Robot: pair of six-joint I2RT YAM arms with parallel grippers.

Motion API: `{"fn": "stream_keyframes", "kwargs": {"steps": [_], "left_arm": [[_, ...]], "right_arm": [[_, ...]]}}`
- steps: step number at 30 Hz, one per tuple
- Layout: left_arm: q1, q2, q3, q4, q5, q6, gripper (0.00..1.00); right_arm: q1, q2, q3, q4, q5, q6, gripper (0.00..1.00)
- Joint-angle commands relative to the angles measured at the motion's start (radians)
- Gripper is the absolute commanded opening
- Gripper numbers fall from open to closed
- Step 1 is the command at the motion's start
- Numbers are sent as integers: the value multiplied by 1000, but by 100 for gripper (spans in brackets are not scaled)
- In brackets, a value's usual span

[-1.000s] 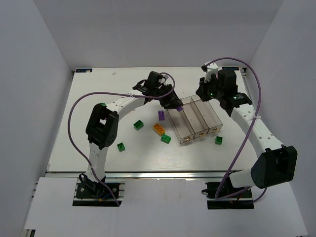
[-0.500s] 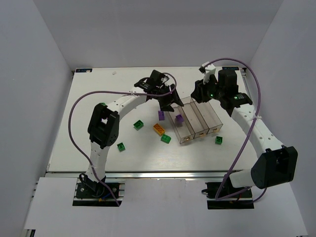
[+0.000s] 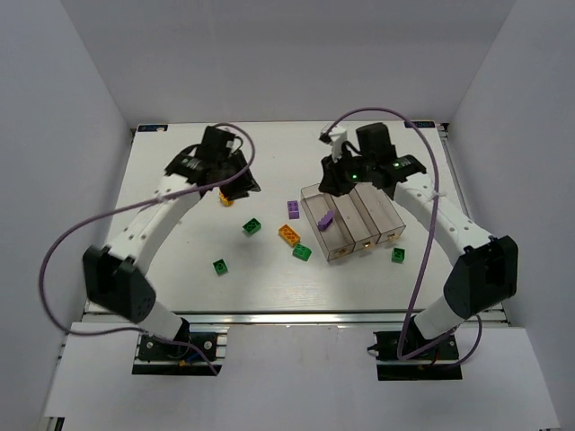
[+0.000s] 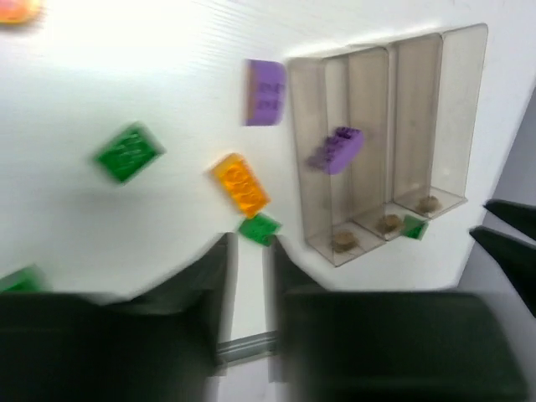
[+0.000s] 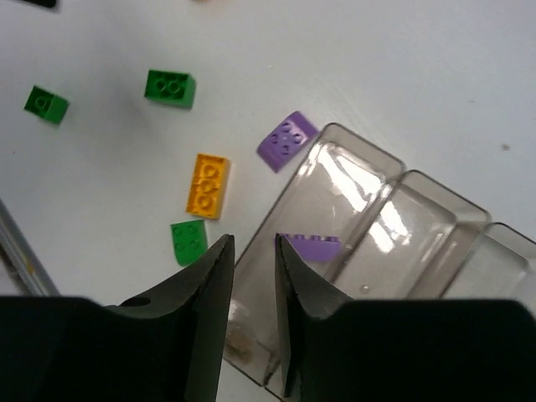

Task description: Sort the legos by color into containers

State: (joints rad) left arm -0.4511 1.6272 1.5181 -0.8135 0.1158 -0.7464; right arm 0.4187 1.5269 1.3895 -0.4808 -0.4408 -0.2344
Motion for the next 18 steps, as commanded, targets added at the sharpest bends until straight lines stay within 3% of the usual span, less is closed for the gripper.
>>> {"fn": "stream_keyframes", "kwargs": {"steps": [1, 4, 6, 7, 12, 18], "left_arm": [[14, -219, -100, -131, -169, 15, 55], [23, -352, -193, -185, -209, -14, 67], [32, -407, -251, -203, -222, -46, 68], [32, -458, -271, -222, -226, -60, 68], [32, -576, -351, -272, -252, -139, 68], [32, -670, -361, -369, -295, -172, 69]], "right_arm": [[97, 35, 68, -48, 75, 23, 32], [153, 128, 166, -81, 155, 137, 39], [196, 196, 221, -79, 197, 202, 43], [204, 213, 239, -78, 239, 260, 53], [285, 338, 307, -76, 376, 369, 73], [339, 444, 313, -55, 574, 435, 78]]}}
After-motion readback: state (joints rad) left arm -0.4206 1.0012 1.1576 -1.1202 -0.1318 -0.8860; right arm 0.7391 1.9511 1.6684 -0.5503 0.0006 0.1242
